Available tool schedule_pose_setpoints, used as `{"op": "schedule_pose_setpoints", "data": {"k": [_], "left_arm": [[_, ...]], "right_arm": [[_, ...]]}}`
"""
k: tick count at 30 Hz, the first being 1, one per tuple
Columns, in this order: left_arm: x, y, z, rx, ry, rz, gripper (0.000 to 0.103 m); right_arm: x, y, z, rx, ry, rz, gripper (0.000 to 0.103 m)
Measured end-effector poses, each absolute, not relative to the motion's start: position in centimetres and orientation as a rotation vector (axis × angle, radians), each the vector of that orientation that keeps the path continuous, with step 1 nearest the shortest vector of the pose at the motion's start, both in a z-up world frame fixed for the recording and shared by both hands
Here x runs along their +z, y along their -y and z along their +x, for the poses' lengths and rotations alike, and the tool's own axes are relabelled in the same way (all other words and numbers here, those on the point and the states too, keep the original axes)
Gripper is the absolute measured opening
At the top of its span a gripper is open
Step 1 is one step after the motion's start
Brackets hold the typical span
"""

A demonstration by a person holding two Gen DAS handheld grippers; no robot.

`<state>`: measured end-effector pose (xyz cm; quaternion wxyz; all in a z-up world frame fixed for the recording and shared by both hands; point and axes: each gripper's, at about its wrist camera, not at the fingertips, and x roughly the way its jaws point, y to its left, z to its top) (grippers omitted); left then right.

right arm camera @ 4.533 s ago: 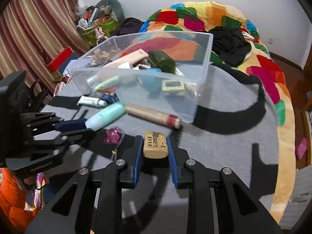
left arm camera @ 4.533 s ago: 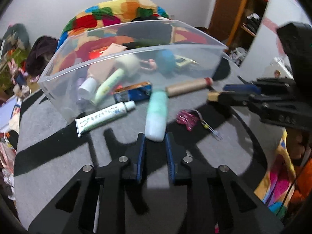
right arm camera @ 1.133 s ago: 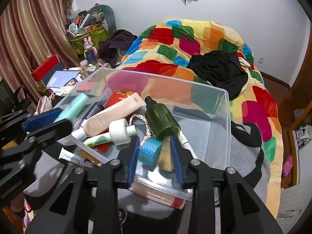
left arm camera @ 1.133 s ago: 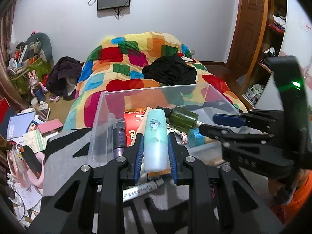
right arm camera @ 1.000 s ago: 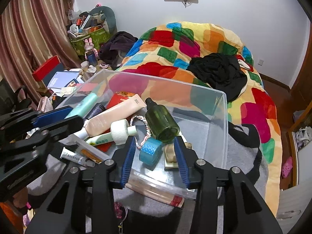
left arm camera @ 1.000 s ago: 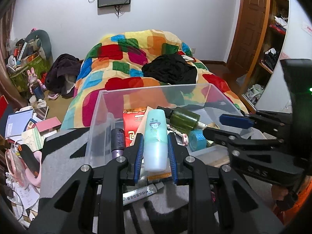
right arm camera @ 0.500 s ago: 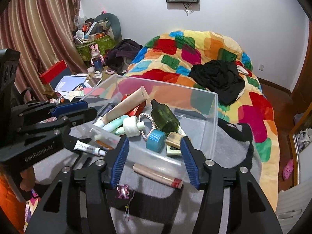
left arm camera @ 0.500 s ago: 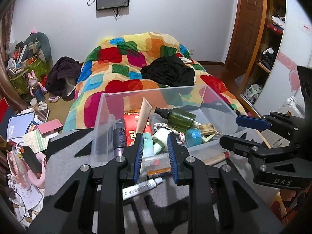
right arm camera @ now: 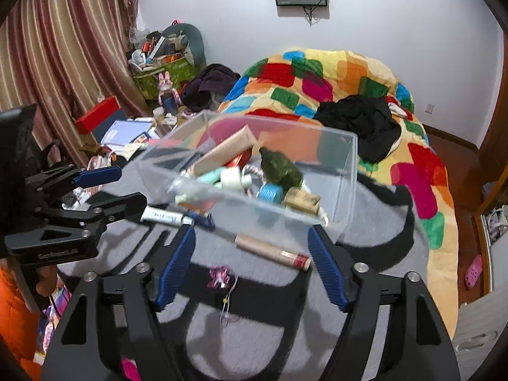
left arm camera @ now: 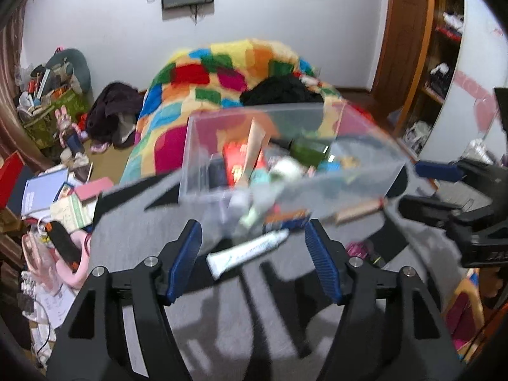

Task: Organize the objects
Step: 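Grasp the white toothpaste tube with the left tool while the right tool grasps the pink keychain charm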

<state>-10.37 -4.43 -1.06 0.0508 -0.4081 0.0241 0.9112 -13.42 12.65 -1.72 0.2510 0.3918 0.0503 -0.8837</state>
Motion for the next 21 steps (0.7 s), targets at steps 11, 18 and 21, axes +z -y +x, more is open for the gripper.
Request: {"op": "schedule_pose_setpoints", "data": {"k": [11, 18, 21], "left_arm": [[-5.5, 6.7, -13.3, 2.698, -0.069, -1.448, 0.067], [-6.3, 5.9, -13.6, 2.618, 0.031, -1.456, 0.067], [-6.2, 4.8, -13.1, 2.591, 0.012, -1.443, 0.064]], "right_arm": [[-7.6, -10.8, -13.3, -2.259, -0.158, 1.262, 0.074], [-8.8, -10.1, -13.3, -2.256, -0.204, 1.255, 0.062], [-8.7, -10.1, -13.1, -2.269, -0.224, 1.24, 0.046]]}}
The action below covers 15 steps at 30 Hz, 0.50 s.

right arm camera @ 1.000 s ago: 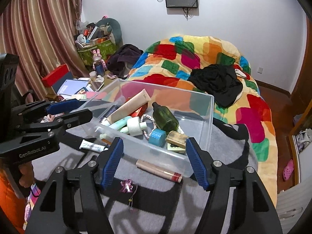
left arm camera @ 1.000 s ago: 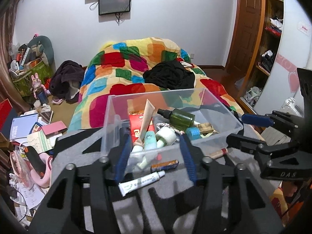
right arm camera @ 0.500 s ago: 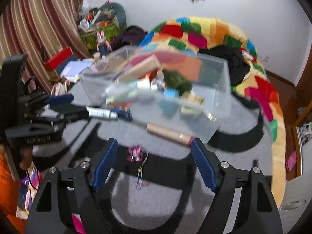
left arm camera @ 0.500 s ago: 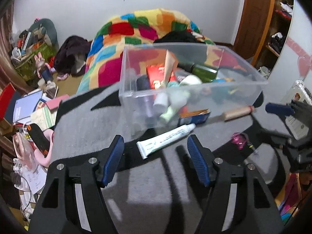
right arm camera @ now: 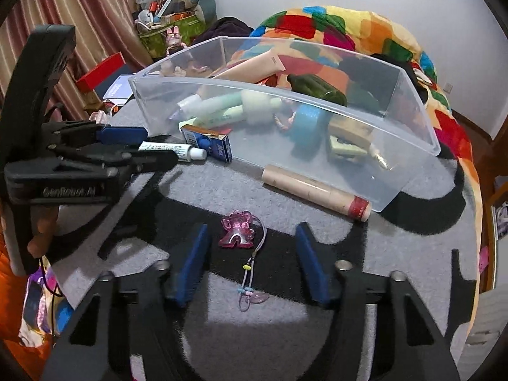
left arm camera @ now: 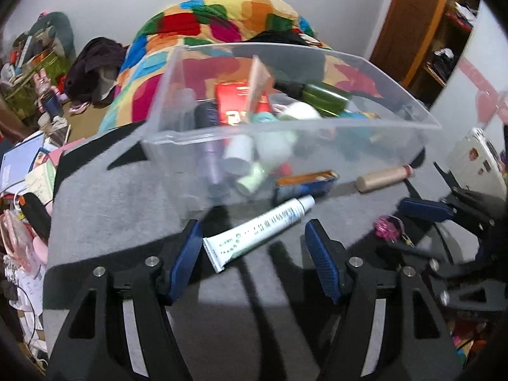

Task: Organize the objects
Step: 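Grasp the white toothpaste tube with the left tool while the right tool grasps the pink keychain charm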

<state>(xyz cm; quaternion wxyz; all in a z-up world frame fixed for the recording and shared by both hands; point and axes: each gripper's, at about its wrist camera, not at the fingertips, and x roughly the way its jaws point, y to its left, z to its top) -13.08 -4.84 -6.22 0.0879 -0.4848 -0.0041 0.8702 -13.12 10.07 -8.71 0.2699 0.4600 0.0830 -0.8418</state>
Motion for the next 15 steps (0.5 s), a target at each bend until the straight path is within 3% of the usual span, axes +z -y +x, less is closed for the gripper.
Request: {"op": "schedule_pose_setpoints", "data": {"k": [2, 7, 15], "left_arm": [[-6.0, 4.2, -12.3, 2.572, 0.015, -1.428, 0.061], [-6.3, 2.4, -9.8, 2.488, 0.004, -1.427, 0.044], [-4.1, 2.6, -9.4, 2.597, -0.092, -1.347, 0.047]], "right_arm": [[-8.6, -10.3, -13.1, -2.275, -0.217, 1.237, 0.033], [-8.5, -11.2, -13.2, -2.282, -0.185, 1.242, 0.013], [-8.2, -12.0, -12.9, -2.271, -0.176, 1.248, 0.012]]}}
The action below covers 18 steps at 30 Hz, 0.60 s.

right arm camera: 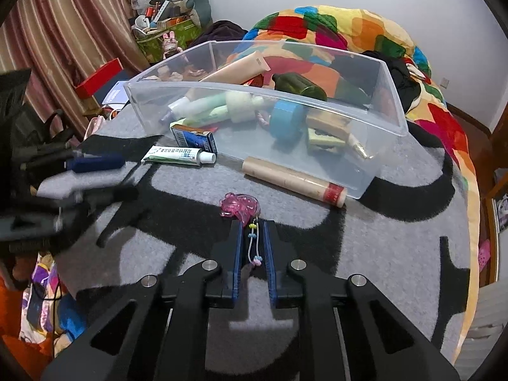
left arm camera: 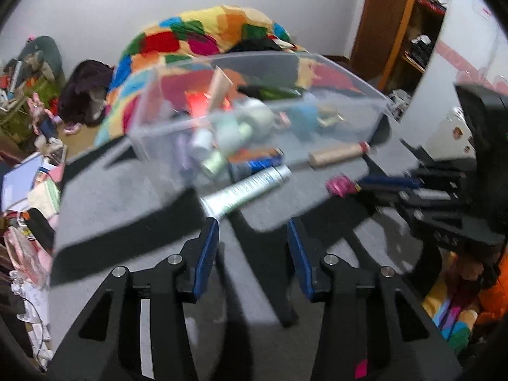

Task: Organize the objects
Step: 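Grasp the white toothpaste tube with the left tool while the right tool grasps the pink keychain charm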

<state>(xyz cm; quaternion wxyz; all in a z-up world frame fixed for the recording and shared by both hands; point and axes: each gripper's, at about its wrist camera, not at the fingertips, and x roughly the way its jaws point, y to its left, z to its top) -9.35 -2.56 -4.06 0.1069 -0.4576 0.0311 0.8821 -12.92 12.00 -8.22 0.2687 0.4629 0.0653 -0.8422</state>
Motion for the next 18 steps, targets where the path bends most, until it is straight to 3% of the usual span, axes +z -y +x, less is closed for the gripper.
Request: {"op": "schedule_pose_setpoints", "data": {"k": [3, 5, 6, 11, 13, 15, 18], "left_arm": [[-4.0, 2.8, -11.2, 2.598, -0.125, -1.324, 0.061], [-4.5, 2.5, -12.3, 2.585, -0.161, -1.331, 0.062], [-5.0, 2.2, -13.0, 2.567, -0.181, -1.347, 0.062], [-7.2, 0.8, -14.7, 2.518, -0.244, -1.435, 0.062], [-7.1, 0.4, -14.3, 2.518, -0.274, -1.413, 0.056], [-7.0, 0.3, -13.7, 2.508, -0.258, -1.402, 0.04], [-6.8, 0.2, -12.6, 2.517, -0.248, -1.393, 0.025]], "right_arm": [[-8.2, -12.2, -13.2, -2.256, -0.159, 1.266, 0.018], [-8.1, -12.1, -13.3, -2.267, -0.158, 1.266, 0.034], [-8.0, -11.9, -13.4, -2.271, -0.162, 1.262, 0.037], [-8.0, -10.5, -13.7, -2.272, -0.234, 1.248, 0.04], [-8.2, -9.8, -13.8, -2.273, -0.266, 1.242, 0.04], [-8.7, -9.2, -13.9, -2.273, -0.294, 1.242, 0.04], [-8.8, -9.0, -13.5, -2.283, -0.315, 1.211, 0.033]]}}
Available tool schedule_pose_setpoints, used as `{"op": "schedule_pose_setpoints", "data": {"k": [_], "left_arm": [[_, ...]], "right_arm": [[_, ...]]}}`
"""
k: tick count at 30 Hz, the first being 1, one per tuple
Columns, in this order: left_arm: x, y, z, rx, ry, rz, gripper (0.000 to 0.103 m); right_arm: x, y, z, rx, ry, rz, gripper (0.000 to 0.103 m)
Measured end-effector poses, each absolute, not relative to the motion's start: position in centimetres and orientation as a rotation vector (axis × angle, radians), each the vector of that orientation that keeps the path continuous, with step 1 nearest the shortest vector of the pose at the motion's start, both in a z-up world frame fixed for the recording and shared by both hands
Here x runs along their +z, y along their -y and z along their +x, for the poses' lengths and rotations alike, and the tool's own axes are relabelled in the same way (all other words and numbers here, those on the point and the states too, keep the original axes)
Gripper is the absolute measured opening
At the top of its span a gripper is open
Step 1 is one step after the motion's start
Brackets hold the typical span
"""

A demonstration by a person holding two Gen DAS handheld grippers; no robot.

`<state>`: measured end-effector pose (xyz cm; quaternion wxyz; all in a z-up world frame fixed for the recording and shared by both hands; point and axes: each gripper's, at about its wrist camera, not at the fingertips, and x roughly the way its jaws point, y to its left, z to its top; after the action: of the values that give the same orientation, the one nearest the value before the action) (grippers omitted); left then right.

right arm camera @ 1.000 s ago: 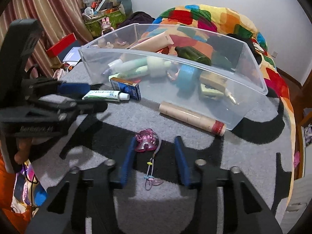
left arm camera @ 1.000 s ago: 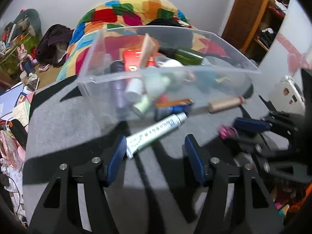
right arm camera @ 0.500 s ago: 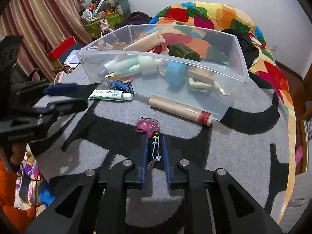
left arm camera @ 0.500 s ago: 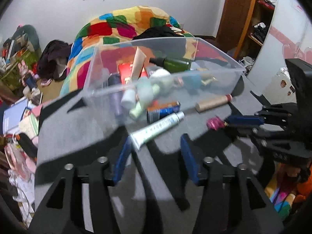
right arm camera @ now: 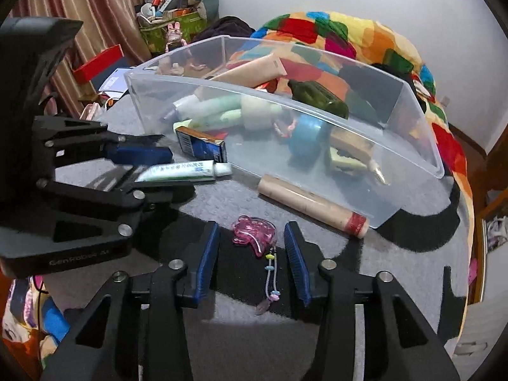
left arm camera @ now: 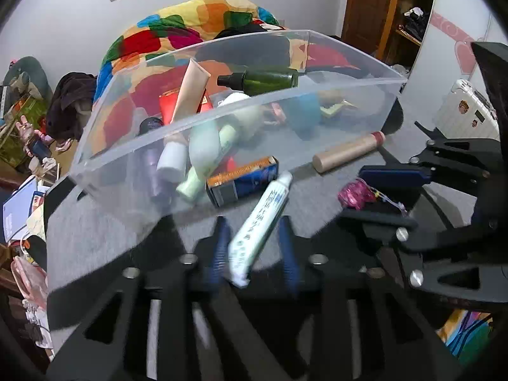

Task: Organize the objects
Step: 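Grasp the white toothpaste tube with the left tool while the right tool grasps the pink keychain charm, then lower the toothpaste tube and pink charm into the clear box and release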

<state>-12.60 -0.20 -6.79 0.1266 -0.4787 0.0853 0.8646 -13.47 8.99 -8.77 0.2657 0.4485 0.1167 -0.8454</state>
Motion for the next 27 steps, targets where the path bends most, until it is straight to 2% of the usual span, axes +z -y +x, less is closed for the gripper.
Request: {"op": "schedule_pose_setpoints", "data": {"k": [1, 2, 5, 15, 27], "left_arm": [[-6.8, 0.2, -12.3, 2.52, -0.247, -1.391, 0.024], [-6.8, 0.1, -12.0, 2.524, -0.247, -1.391, 0.021], [-6.7, -0.2, -10.8, 2.524, -0.243, -1.382, 0.017], [-6.0, -0.3, -7.9, 2.578, -0.172, -1.337, 0.017], [-1.7, 1.1, -7.1, 2.706, -0.064, -1.158, 0.017]], "right_arm": [[-8.7, -9.0, -13.3, -2.277, -0.314, 1.204, 0.027], [-8.7, -9.1, -13.2, -2.275, -0.316, 1.2, 0.024], [-8.6, -9.4, -12.8, -2.282, -0.321, 1.19, 0.024], [-7.5, -11.7, -12.5, -2.313, -0.231, 1.184, 0.024], [-3.0, -12.8, -12.9, -2.387, -0.123, 1.058, 0.024]]}}
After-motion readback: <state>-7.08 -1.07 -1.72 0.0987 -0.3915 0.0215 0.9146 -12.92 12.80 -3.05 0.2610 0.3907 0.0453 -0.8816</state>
